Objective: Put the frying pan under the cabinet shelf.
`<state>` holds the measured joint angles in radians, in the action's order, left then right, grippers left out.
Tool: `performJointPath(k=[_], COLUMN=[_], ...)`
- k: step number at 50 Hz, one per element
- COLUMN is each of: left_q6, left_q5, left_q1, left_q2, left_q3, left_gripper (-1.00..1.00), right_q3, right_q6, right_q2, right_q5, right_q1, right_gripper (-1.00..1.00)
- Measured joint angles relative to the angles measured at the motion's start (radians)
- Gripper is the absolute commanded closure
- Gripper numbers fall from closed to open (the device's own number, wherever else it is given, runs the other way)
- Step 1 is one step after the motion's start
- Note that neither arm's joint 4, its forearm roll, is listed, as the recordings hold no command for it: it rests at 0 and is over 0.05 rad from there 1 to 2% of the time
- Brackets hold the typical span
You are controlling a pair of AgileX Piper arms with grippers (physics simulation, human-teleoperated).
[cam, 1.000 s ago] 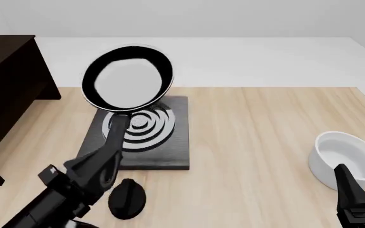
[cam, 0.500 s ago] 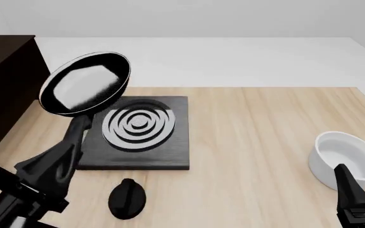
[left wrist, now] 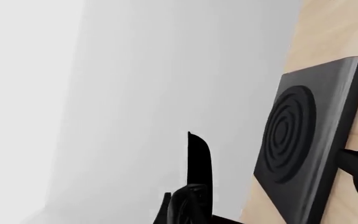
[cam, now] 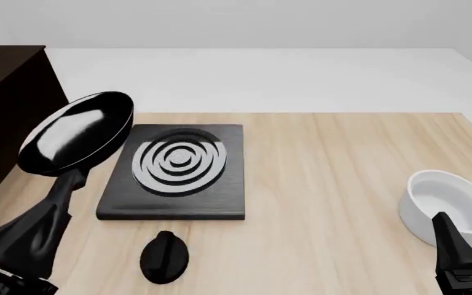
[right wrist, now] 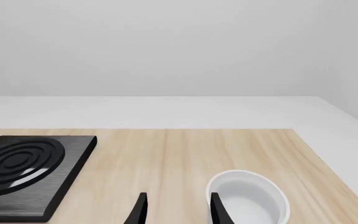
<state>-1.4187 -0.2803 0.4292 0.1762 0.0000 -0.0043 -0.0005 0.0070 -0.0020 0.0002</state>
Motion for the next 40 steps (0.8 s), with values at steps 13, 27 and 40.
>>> performJointPath(k=[13, 27, 40], left_q6=[0.058, 0.100, 0.143], left_q5=[0.118, 0.168, 0.196], left_q1=[-0.023, -0.055, -0.090], left_q2=[-0.084, -0.109, -0.111], left_q3=[0.000, 0.000, 0.000], left_gripper=[1.00, 1.00, 1.00], right_q3=[0.000, 0.000, 0.000], right_q6=[0.000, 0.000, 0.000], right_q2=[0.000, 0.000, 0.000], right_q5=[0.000, 0.000, 0.000], right_q1=[0.000, 0.000, 0.000], right_gripper=[-1.00, -1.00, -1.00])
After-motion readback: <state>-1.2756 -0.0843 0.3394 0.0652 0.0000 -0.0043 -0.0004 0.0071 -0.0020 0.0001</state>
